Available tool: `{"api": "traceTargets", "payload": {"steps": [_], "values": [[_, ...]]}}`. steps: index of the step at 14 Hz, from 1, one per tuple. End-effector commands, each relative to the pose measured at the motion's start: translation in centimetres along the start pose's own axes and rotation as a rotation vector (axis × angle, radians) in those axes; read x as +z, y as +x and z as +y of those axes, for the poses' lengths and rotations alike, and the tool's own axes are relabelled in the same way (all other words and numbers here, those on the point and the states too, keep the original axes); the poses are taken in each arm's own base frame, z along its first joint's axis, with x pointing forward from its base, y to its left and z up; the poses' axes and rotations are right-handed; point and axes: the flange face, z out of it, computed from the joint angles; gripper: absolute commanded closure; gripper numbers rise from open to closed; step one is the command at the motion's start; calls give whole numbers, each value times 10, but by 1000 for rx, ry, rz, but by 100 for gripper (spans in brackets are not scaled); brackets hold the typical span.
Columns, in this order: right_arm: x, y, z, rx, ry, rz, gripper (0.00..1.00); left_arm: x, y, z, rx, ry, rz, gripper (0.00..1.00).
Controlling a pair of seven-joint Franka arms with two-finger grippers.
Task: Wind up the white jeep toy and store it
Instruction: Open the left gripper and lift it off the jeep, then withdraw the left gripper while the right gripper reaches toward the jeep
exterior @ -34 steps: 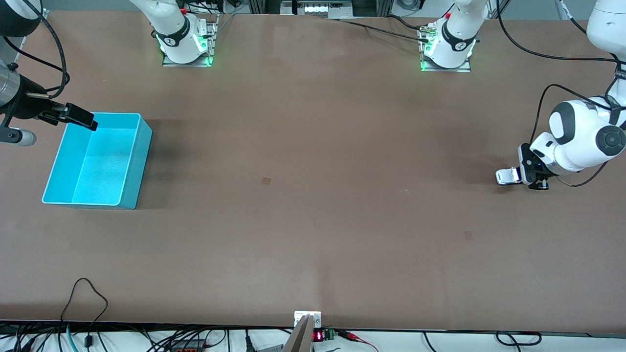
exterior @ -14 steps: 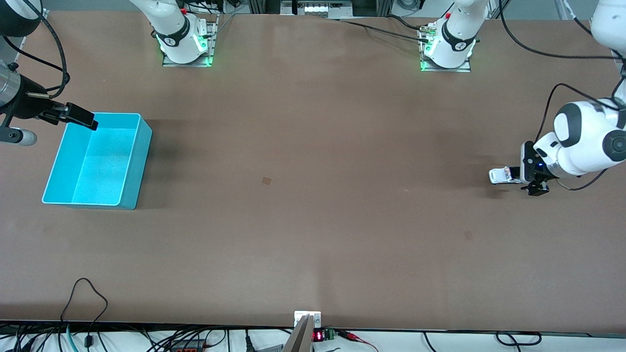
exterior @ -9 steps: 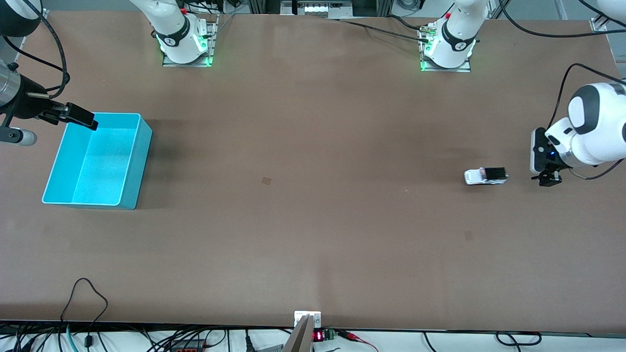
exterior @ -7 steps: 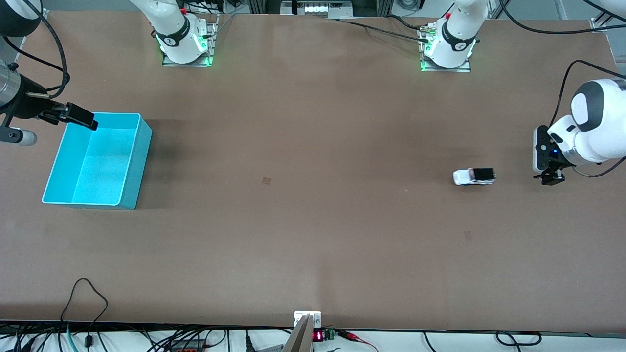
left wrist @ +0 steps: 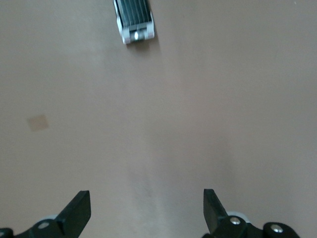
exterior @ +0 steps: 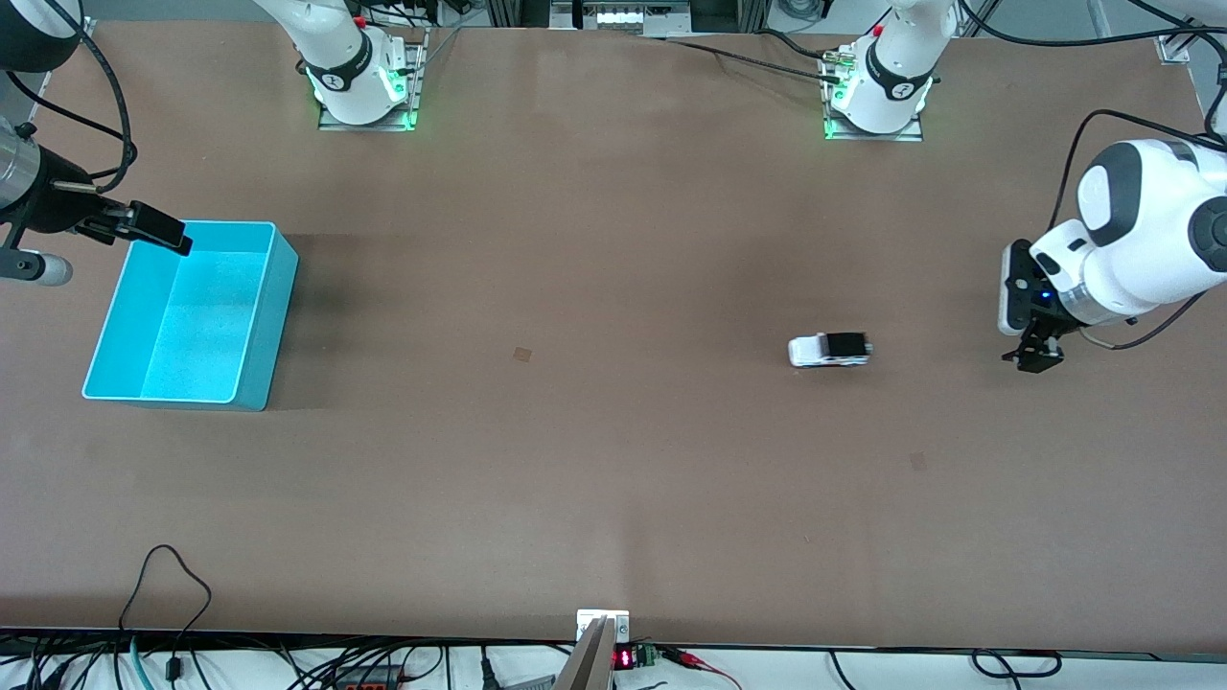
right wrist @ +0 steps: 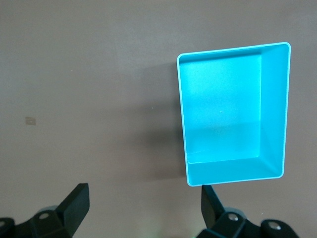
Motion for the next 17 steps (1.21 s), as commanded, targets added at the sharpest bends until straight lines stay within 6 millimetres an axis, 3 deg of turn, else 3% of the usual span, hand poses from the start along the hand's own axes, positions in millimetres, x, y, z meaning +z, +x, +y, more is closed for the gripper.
{"api": "traceTargets", "payload": {"steps": [1, 5, 15, 17], "values": [[-3, -3, 2, -15, -7, -4, 0, -37, -2, -11, -11, 30, 13, 0], [-3, -2, 3, -12, -7, -3, 0, -66, 13, -23, -69, 17, 36, 0], [2, 3, 2, -13, -8, -6, 0, -81, 71, -42, -453, 31, 39, 0], [2, 3, 1, -15, -5, -4, 0, -87, 74, -45, -567, 42, 44, 0]]}}
